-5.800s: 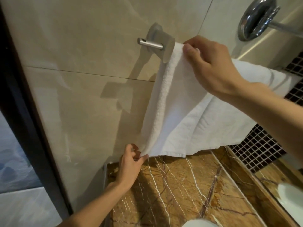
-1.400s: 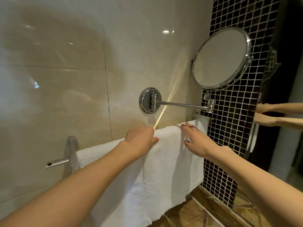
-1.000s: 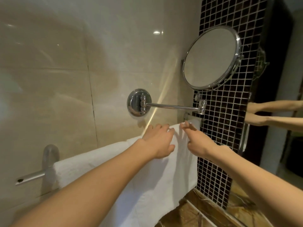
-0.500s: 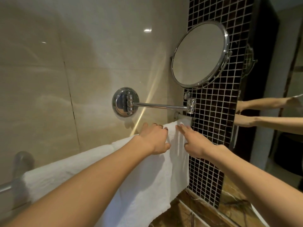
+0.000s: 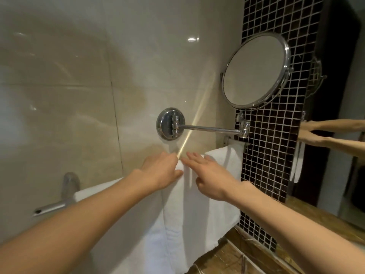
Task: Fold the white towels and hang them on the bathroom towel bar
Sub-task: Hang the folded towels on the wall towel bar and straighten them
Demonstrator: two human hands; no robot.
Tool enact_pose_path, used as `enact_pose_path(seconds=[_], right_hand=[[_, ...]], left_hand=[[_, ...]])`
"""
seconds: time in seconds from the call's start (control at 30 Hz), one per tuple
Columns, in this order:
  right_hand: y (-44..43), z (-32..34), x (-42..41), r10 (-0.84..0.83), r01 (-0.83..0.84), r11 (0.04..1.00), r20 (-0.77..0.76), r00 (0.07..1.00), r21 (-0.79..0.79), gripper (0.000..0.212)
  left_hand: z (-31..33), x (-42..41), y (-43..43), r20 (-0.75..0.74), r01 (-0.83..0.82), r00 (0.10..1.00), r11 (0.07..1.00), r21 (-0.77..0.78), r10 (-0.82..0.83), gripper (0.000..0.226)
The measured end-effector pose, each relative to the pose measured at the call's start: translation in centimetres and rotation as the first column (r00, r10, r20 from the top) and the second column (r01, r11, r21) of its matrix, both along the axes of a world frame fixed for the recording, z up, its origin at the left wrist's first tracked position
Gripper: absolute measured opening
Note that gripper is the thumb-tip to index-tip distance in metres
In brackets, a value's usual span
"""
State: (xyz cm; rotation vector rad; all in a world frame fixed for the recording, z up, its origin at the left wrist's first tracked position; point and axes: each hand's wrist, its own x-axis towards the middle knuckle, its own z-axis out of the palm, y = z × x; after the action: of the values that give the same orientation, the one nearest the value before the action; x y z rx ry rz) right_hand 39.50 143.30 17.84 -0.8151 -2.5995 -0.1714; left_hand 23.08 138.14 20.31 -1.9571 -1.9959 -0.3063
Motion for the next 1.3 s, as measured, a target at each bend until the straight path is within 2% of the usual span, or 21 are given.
enact_pose_path(seconds=[0.07, 0.2, 0.3, 0.47, 0.57, 0.7, 0.83, 1.03, 1.17, 1.3], right_hand=[[-0.2, 0.1, -0.4, -0.004, 0.004, 1.000, -0.002, 1.000, -0.004, 0.076], [0.2, -0.1, -0.2, -0.010, 0.009, 0.999, -0.029, 1.000, -0.045, 0.078], [0.3, -0.2, -0.2, -0.032, 0.030, 0.996, -0.024, 0.999, -0.078, 0.080], [-1.1, 0.5, -1.2, -0.044, 0.040, 0.995, -0.040, 0.998, -0.092, 0.071], [-3.5, 0.5, -3.2, 0.042, -0.042, 0.999, -0.018, 0.999, -0.026, 0.069], [-6.9, 0.4, -6.5, 0.192, -0.192, 0.981, 0.003, 0.981, 0.012, 0.068], [-8.5, 0.7, -8.1, 0.217, -0.218, 0.976, 0.036, 0.976, 0.025, 0.070], [-8.7, 1.1, -7.6, 0.189, -0.189, 0.982, 0.008, 0.982, 0.019, 0.067], [-9.1, 0.9, -7.8, 0.155, -0.157, 0.986, -0.042, 0.987, -0.051, 0.067], [-9.5, 0.4, -8.0, 0.138, -0.143, 0.986, -0.073, 0.988, -0.081, 0.068]], left_hand=[[-0.2, 0.0, -0.2, 0.044, 0.006, 0.999, 1.000, -0.003, -0.005, 0.035], [-0.1, 0.3, 0.1, -0.002, -0.003, 1.000, 1.000, -0.020, 0.002, 0.037], [0.1, 0.3, 0.0, 0.022, 0.002, 1.000, 0.998, -0.061, 0.000, 0.040], [0.2, -1.2, -2.4, -0.009, -0.008, 1.000, 0.997, -0.078, 0.007, 0.038], [0.5, -3.5, -5.1, -0.058, -0.056, 0.997, 0.995, -0.087, 0.051, 0.037], [1.4, -6.7, -8.3, 0.007, -0.103, 0.994, 0.978, -0.180, 0.106, 0.037], [1.2, -8.6, -10.3, 0.018, -0.101, 0.994, 0.955, -0.280, 0.110, 0.032], [0.4, -8.2, -10.5, 0.007, -0.122, 0.992, 0.962, -0.245, 0.128, 0.036], [0.4, -7.9, -10.7, 0.002, -0.144, 0.989, 0.960, -0.242, 0.149, 0.037], [-0.1, -7.6, -11.7, -0.103, -0.136, 0.987, 0.981, -0.136, 0.123, 0.037]])
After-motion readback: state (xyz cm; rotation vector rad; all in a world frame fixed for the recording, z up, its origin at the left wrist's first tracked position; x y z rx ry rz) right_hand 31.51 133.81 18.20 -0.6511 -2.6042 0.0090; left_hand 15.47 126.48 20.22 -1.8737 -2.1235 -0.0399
